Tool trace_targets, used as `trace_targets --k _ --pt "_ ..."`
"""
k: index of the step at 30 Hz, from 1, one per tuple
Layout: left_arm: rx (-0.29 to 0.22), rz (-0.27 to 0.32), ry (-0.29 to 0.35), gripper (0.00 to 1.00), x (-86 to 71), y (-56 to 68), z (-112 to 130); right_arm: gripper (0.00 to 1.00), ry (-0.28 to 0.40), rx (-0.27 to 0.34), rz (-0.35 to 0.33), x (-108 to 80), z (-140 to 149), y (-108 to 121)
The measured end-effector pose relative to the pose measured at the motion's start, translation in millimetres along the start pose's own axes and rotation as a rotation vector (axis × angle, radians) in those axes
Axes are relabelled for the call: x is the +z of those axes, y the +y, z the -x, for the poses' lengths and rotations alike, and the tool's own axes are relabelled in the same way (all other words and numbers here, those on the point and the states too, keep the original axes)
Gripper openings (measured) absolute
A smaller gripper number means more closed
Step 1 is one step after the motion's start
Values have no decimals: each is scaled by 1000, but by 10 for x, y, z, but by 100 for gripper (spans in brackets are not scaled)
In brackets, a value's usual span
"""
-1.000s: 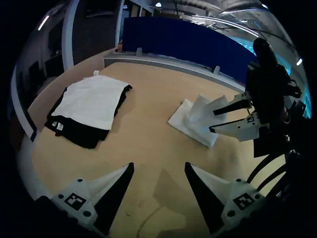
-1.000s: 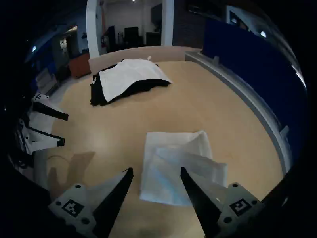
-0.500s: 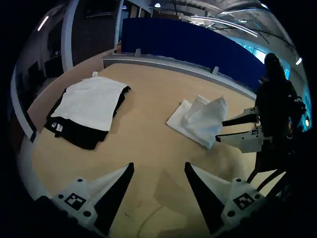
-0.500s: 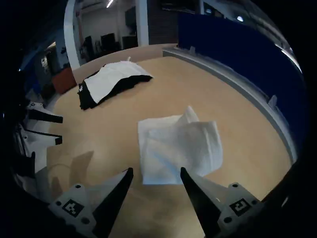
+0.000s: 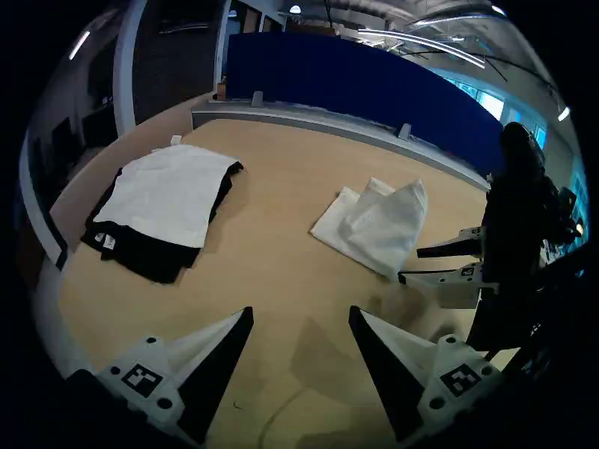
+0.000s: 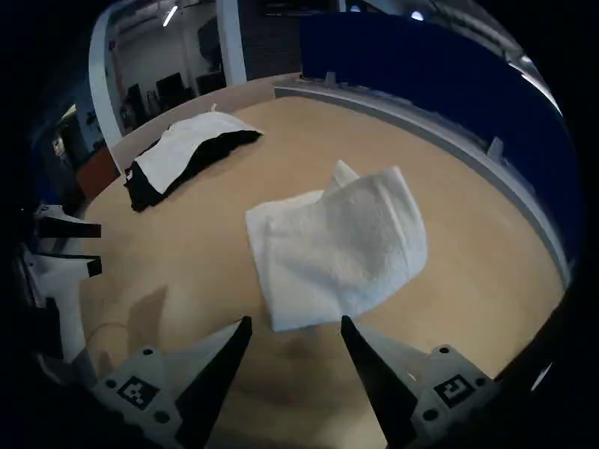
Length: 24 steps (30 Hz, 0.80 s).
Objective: Fold towel
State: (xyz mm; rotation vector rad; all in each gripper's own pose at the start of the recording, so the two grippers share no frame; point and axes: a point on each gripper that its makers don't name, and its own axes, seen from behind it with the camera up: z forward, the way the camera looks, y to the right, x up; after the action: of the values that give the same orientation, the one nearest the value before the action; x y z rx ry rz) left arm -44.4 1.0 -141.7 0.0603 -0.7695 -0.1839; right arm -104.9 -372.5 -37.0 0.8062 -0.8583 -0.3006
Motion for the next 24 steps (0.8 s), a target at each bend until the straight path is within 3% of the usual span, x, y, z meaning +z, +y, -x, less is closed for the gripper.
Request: trace_targets --k 9,24 --pt "0 -2 -1 95 10 -16 -18 75 -5 101 55 115 111 -79" --pt "-1 -6 -3 95 16 -75 -11 75 -9 216 123 201 160 -164"
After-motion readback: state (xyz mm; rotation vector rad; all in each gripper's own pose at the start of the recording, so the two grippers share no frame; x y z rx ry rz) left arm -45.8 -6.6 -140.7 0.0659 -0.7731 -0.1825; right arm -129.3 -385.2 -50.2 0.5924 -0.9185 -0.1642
